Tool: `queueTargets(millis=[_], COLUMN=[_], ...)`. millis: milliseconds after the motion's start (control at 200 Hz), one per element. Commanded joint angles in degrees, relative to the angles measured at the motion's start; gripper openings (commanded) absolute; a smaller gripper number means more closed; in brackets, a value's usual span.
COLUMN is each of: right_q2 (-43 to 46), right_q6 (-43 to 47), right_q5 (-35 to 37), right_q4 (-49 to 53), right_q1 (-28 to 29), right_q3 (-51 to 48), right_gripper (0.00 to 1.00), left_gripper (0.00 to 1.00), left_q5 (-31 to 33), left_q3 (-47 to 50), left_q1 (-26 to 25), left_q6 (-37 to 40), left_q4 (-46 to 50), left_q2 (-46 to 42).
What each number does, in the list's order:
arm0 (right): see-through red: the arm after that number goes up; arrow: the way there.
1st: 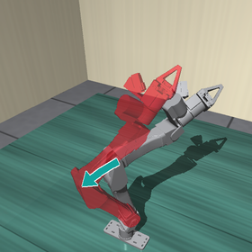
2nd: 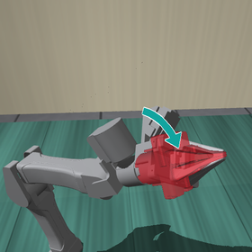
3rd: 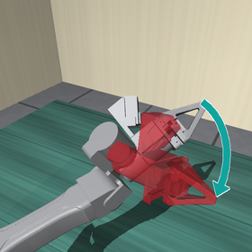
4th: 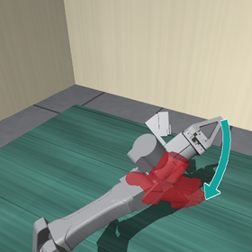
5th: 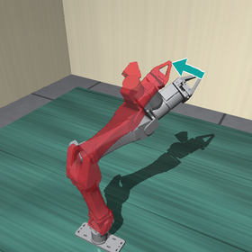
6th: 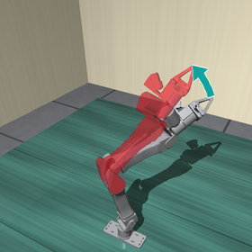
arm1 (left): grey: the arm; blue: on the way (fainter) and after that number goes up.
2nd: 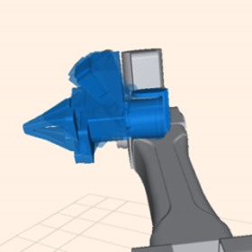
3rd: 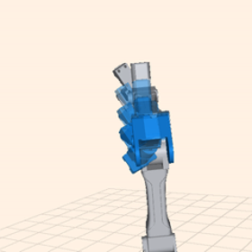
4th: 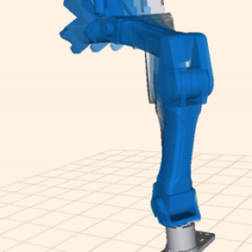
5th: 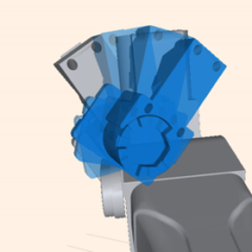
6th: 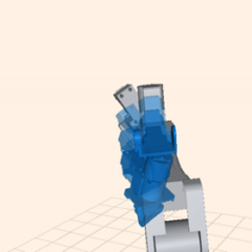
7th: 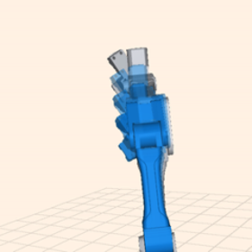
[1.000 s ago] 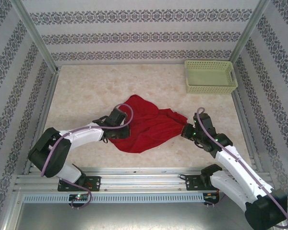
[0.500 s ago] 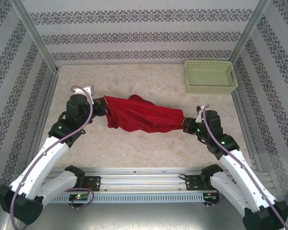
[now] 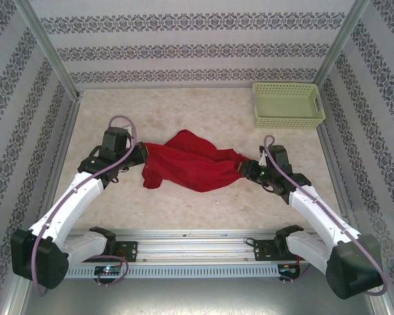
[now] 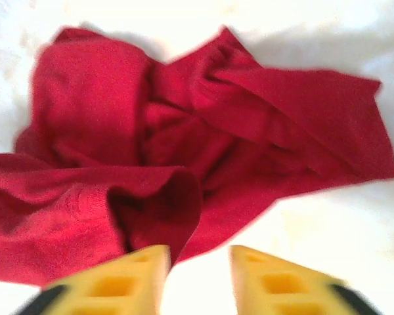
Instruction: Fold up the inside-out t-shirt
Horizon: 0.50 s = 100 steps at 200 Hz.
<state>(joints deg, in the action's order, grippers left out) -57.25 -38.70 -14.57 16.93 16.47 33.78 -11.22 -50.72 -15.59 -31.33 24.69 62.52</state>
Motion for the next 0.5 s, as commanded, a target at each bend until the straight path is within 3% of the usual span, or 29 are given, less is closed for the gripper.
queueTargets(millis=[0, 95, 285, 495], right_q2=[-1.4, -2.3, -4.4, -9.3], right_q6=[1.8, 2.2, 1.4, -7.8], right_q5=[5.1, 7.0, 7.7, 7.1], right_q4=[3.4, 3.5, 2.9, -1.5], right_q1=[1.5, 2.9, 9.5, 15.4], right_q3=[2.5, 2.0, 4.4, 0.5], right_gripper=[0.58, 0.61, 0.56, 0.59], left_gripper=[0.0, 0.0, 0.0, 0.0], left_q5=[-2.2, -5.4, -6.6, -6.7], left_q3=[-1.8, -0.5, 0.1, 0.9], left_q1=[0.9, 0.9, 0.8, 0.8], left_q6=[2.0, 1.2, 1.2, 0.9], left_q4=[1.2, -0.6, -0.4, -1.2], left_q2=[1.2, 1.8, 1.2, 1.6])
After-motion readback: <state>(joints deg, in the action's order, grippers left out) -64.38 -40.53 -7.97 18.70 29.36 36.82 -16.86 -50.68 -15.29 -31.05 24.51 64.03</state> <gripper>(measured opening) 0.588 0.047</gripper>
